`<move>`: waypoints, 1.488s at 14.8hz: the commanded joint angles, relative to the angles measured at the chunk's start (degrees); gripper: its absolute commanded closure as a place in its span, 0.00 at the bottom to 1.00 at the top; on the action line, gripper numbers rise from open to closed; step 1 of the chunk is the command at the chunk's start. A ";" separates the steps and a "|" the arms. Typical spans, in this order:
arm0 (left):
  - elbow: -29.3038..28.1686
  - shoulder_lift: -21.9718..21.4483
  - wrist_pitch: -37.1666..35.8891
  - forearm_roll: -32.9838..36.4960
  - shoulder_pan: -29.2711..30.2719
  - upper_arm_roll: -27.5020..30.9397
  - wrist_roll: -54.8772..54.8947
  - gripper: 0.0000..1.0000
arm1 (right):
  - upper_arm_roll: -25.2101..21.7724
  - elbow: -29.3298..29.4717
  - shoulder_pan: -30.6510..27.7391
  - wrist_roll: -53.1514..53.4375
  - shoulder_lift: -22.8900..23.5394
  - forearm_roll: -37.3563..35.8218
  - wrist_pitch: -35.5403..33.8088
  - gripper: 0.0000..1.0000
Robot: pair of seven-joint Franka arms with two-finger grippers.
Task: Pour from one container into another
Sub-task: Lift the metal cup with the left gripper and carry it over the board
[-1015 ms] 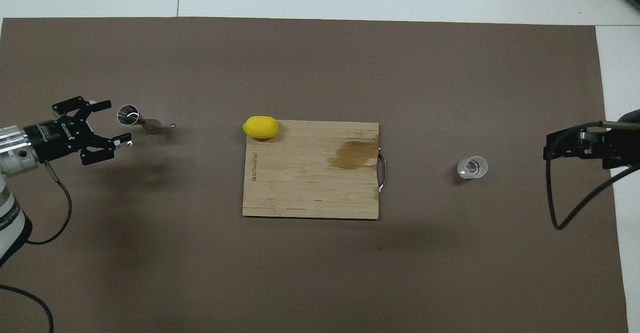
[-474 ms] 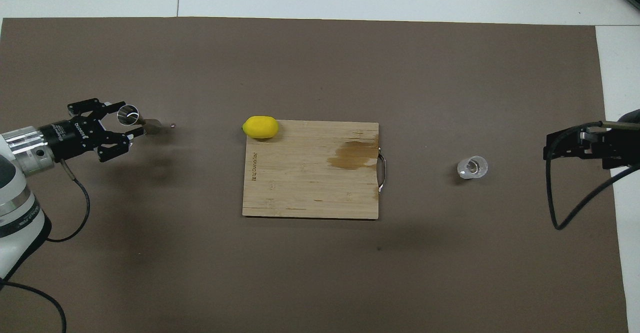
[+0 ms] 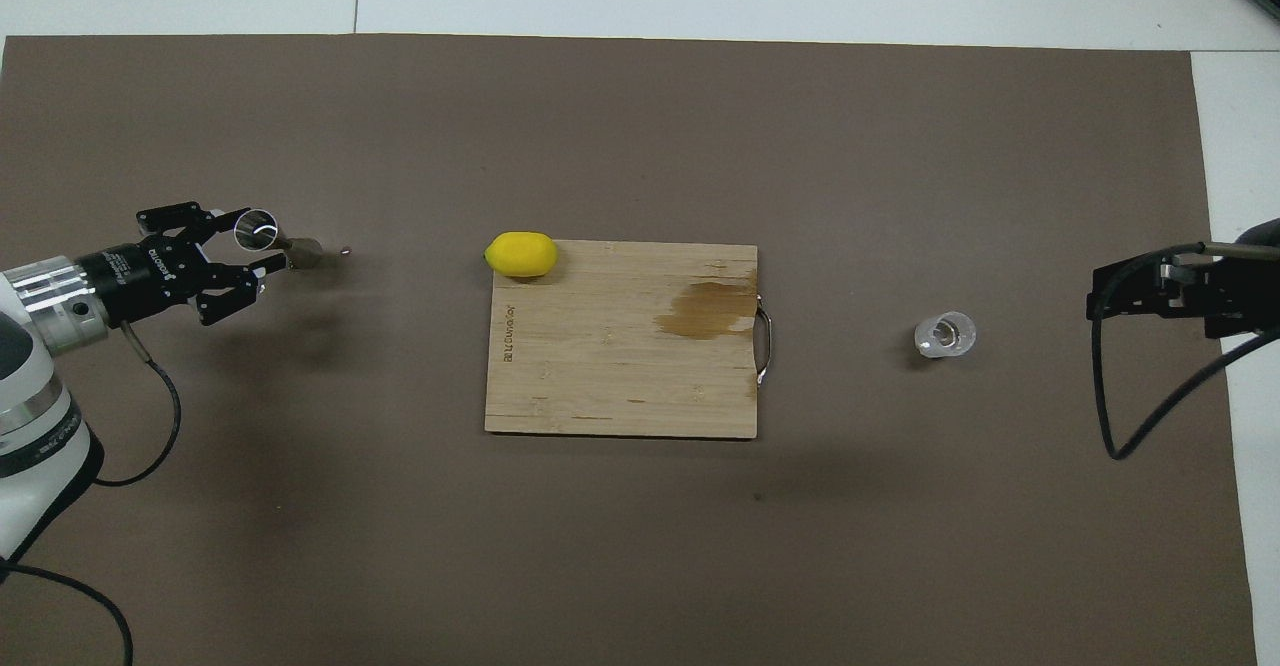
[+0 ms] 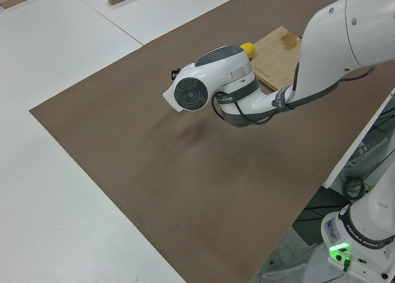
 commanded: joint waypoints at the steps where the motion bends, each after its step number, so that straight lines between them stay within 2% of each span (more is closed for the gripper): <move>1: -0.90 -0.47 0.91 -1.11 -0.45 0.28 -0.12 0.34 | 0.20 -0.75 -0.70 0.30 -0.97 1.19 -0.20 0.00; 5: -0.81 -0.47 1.09 -1.20 -0.54 0.28 -0.12 0.35 | 0.20 -0.75 -0.70 0.30 -0.97 1.19 -0.20 0.00; 7: -0.72 -0.47 1.44 -1.37 -0.63 0.28 -0.12 0.44 | 0.20 -0.75 -0.70 0.30 -0.97 1.19 -0.20 0.00; 8: -0.81 -0.47 1.44 -1.38 -0.63 0.28 -0.12 0.56 | 0.20 -0.75 -0.70 0.30 -0.97 1.19 -0.20 0.00; 10: -0.72 -0.47 1.44 -1.46 -0.63 0.28 -0.12 1.00 | 0.20 -0.75 -0.70 0.30 -0.97 1.19 -0.11 0.00; 15: -0.11 -0.47 0.83 -1.46 -0.63 0.19 -0.12 1.00 | 0.20 -0.75 -0.70 0.30 -0.97 1.19 -0.20 0.00; 18: 1.47 -0.39 -0.14 -4.09 -1.68 -0.07 -0.56 1.00 | 0.20 -0.75 -0.70 0.30 -0.97 1.19 -0.11 0.00; 22: 3.67 -0.82 -0.58 -7.87 -8.61 -0.16 -0.65 1.00 | 0.20 -0.75 -0.70 0.30 -0.97 1.19 -0.11 0.00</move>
